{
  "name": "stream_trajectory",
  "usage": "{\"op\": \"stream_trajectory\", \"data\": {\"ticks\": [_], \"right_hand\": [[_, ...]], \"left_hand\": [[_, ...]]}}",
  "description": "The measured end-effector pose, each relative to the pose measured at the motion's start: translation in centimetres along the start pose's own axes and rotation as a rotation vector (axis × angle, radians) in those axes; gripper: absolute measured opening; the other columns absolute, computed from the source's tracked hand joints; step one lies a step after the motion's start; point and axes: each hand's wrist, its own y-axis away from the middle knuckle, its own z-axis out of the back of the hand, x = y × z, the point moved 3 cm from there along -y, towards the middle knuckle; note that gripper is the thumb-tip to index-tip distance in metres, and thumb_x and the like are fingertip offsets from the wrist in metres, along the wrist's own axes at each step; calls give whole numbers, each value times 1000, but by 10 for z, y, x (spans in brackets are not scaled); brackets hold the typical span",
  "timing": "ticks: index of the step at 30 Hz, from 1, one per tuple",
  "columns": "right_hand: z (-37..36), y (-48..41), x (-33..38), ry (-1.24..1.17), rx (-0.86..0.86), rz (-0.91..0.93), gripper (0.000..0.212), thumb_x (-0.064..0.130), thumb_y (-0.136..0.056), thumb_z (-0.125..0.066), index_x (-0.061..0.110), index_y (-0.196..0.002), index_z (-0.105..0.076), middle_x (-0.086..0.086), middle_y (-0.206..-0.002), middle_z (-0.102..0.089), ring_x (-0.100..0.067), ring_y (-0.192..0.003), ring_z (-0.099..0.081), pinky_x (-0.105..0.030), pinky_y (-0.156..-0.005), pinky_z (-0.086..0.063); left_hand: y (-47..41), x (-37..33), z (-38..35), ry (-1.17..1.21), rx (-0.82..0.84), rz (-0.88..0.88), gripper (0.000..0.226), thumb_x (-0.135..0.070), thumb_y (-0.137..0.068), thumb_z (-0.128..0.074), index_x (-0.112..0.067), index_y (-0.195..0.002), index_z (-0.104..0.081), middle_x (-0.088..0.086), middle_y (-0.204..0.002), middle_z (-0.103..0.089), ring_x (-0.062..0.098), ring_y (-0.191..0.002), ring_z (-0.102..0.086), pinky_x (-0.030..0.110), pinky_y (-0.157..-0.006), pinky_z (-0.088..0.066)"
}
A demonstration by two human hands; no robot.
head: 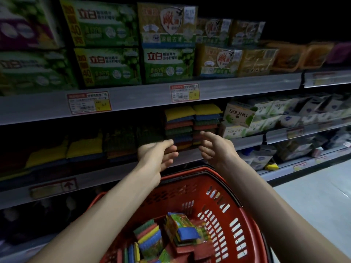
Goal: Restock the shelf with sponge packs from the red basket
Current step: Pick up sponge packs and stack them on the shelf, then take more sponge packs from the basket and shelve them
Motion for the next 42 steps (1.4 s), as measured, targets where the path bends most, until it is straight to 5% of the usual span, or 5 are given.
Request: {"op": "stream_trajectory", "data": {"ticks": [8, 20, 29, 34, 42], "right_hand": [[17, 57, -21, 275, 128, 45, 27, 28, -89, -77, 10, -110, -74, -9, -103, -78, -23, -96, -76, -30, -79, -57], [64, 110, -76, 1146, 350, 304, 60, 52, -84, -77, 31, -137, -59, 11, -136, -61, -7, -127, -56, -23, -106, -43], [133, 83, -137, 2009, 349, 420, 78, 62, -88, -62, 33, -155, -36, -9, -164, -31, -31, -153, -24, -42, -122, -21], [141, 82, -150, 2153, 366, 408, 80, 64, -90, -56, 35, -159, -28, -10, -168, -21, -32, -157, -12, -46, -127, -7], [124, 93, -164, 2154, 418, 382, 77, 69, -90, -52, 33, -157, -35, -9, -167, -26, -31, -156, -17, -47, -127, -8]], "left_hand": [[42, 6, 54, -266, 198, -217, 10, -20, -97, -69, -18, -100, -78, 3, -99, -80, 16, -94, -76, 33, -83, -58], [73, 63, 121, -1003, 367, -653, 33, -35, -90, -73, -35, -122, -67, -23, -125, -61, -9, -118, -54, 10, -101, -39], [66, 124, 191, -1759, 349, -614, 73, -63, -90, -44, -37, -157, -32, -3, -160, -38, 21, -150, -32, 47, -124, -21], [59, 153, 223, -2011, 363, -694, 75, -58, -84, -56, -29, -152, -47, 11, -143, -59, 33, -136, -52, 60, -122, -22], [55, 154, 250, -2188, 397, -583, 67, -59, -87, -52, -31, -147, -54, 12, -150, -52, 35, -146, -38, 52, -119, 20]]}}
